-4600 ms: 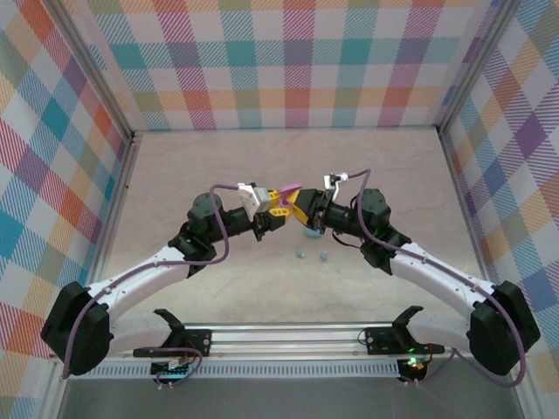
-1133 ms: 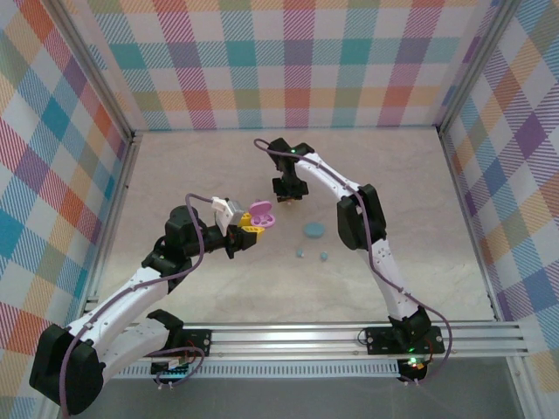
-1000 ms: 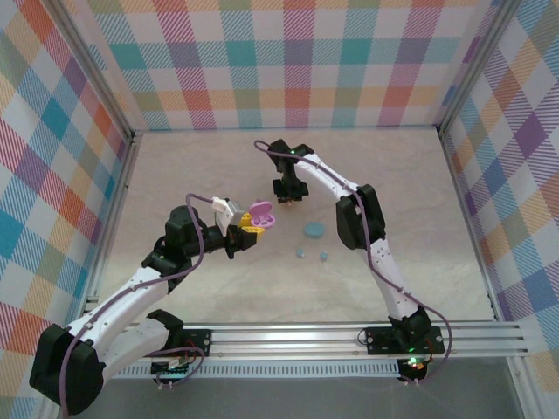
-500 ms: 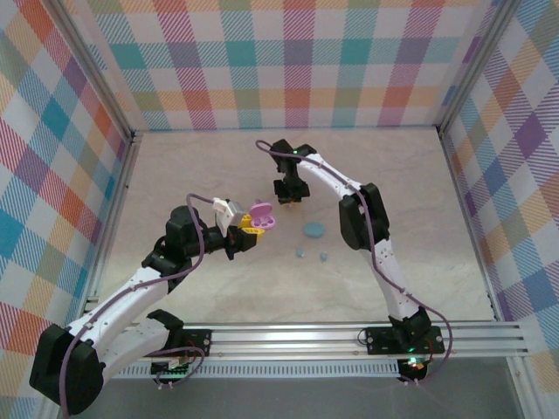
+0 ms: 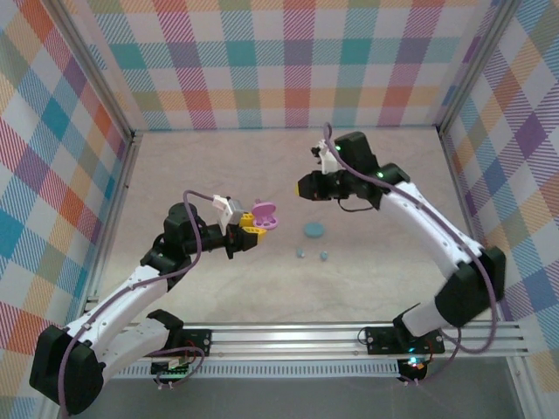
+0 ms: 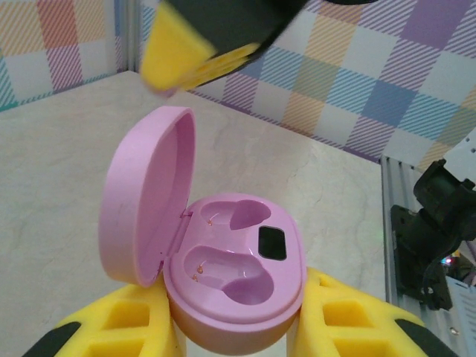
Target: Insert wireless bluetooth earbuds into charging case
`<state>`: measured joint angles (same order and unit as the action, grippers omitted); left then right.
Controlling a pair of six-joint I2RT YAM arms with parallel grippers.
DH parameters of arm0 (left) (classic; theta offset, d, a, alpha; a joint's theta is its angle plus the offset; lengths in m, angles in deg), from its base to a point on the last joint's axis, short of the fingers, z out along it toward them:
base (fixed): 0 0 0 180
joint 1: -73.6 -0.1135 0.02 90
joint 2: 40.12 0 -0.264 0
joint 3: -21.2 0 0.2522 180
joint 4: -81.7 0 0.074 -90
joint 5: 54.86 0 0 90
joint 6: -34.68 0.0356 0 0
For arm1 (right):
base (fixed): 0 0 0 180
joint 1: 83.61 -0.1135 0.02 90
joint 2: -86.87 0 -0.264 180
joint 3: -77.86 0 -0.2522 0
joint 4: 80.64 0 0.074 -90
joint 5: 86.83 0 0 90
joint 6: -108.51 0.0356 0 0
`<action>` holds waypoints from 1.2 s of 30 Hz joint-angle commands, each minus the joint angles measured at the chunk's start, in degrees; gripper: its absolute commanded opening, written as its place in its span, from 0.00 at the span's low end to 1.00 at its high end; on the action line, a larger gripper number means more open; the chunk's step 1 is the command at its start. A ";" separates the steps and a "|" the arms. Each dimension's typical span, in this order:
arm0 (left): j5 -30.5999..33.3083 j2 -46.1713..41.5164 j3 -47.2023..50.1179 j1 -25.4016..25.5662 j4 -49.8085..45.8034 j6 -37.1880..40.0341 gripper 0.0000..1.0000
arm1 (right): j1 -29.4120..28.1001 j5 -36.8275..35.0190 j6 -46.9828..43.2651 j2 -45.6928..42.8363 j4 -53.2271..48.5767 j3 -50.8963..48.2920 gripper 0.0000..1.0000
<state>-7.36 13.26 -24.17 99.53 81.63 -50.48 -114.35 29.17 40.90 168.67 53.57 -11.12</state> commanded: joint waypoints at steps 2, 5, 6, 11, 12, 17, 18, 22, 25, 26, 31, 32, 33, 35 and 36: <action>-4.30 -0.74 -2.73 -0.88 3.26 -3.06 0.12 | -1.75 14.87 2.47 -8.49 12.69 -7.24 0.12; -5.73 -0.77 -3.22 -0.82 3.01 -3.55 0.12 | -4.10 17.73 1.59 -11.33 16.91 -9.19 0.12; -6.23 -0.73 -3.55 -0.80 2.52 -3.60 0.12 | -4.78 18.83 1.16 -11.33 17.47 -9.23 0.13; -8.37 -0.48 -5.20 -0.80 0.86 -3.57 0.12 | -7.19 24.02 -1.19 -8.08 16.08 -6.77 0.12; -8.68 -0.45 -5.42 -0.80 0.65 -3.58 0.11 | -7.88 24.38 -2.05 -7.44 15.45 -6.19 0.12; -10.17 -0.73 -6.17 -0.80 -0.46 -3.60 0.11 | -9.41 23.73 -5.86 -5.24 12.07 -4.57 0.12; -10.39 -0.81 -6.26 -0.80 -0.70 -3.69 0.11 | -9.39 23.26 -6.37 -5.16 11.92 -4.36 0.12; -11.28 -1.21 -6.53 -0.80 -1.64 -3.87 0.11 | -9.49 21.48 -8.35 -5.00 11.40 -3.78 0.14; -11.29 -1.82 -6.62 -0.80 -2.41 -3.78 0.10 | -9.51 20.36 -9.77 -4.94 10.40 -3.60 0.14; -11.29 -2.01 -6.62 -0.84 -2.60 -3.70 0.11 | -9.51 20.07 -10.18 -4.82 10.13 -3.57 0.14; -11.46 -2.74 -6.53 -0.80 -3.23 -3.46 0.10 | -9.53 20.04 -12.26 -4.46 7.75 -3.08 0.13; -11.46 -2.78 -6.61 -0.80 -3.22 -3.52 0.10 | -9.58 20.02 -12.59 -4.37 7.20 -2.96 0.13; -11.53 -2.80 -6.69 -0.80 -3.23 -3.52 0.10 | -9.60 19.99 -13.00 -4.28 6.73 -2.99 0.13; -11.60 -2.76 -6.96 -0.80 -3.22 -3.44 0.10 | -9.64 19.88 -13.87 -4.37 5.81 -3.04 0.13; -11.60 -2.68 -7.09 -0.80 -3.23 -3.38 0.10 | -9.62 19.95 -14.36 -4.38 5.36 -2.98 0.13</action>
<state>-16.91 11.71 -28.83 99.53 78.35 -54.09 -123.73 49.04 29.87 163.84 61.53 -15.80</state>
